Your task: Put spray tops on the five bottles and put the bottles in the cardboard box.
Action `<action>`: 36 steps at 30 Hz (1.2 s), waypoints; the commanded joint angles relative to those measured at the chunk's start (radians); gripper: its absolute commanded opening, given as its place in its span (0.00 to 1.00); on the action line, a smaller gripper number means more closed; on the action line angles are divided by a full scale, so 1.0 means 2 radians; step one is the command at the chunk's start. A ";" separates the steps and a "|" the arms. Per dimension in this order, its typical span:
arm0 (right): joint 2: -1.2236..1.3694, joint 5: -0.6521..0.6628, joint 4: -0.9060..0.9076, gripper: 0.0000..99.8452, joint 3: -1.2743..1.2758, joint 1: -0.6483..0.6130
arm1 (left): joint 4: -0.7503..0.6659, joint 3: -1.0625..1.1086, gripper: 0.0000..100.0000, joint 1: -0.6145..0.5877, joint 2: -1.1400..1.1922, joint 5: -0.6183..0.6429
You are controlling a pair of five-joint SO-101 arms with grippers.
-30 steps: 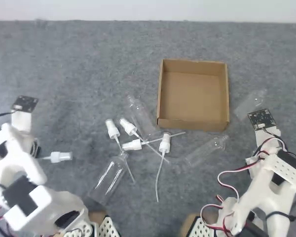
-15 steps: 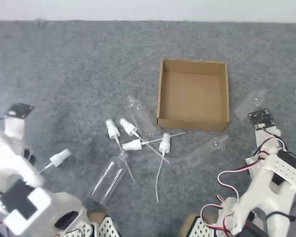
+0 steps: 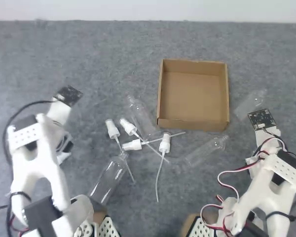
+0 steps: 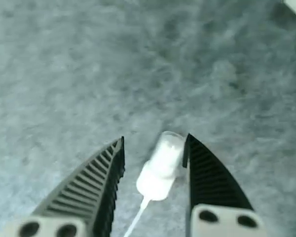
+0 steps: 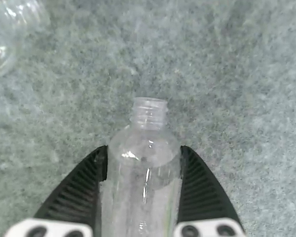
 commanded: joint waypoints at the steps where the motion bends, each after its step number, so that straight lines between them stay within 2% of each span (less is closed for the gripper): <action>1: 0.007 0.005 0.015 0.01 0.018 0.000 | -0.024 0.014 0.19 0.006 -0.026 0.003; 6: 0.007 0.005 0.015 0.01 0.018 0.000 | -0.028 0.036 0.19 0.005 -0.026 -0.020; 11: 0.007 0.005 0.015 0.01 0.018 0.000 | -0.067 0.054 0.18 -0.008 -0.025 -0.025; 15: 0.007 0.005 0.015 0.01 0.018 0.000 | -0.066 0.062 0.18 -0.025 -0.025 -0.063; 27: 0.007 0.005 0.015 0.01 0.018 0.000 | -0.069 0.096 0.18 -0.019 -0.024 -0.064; 36: 0.007 0.005 0.015 0.01 0.018 0.001 | -0.090 0.111 0.07 -0.040 -0.029 -0.061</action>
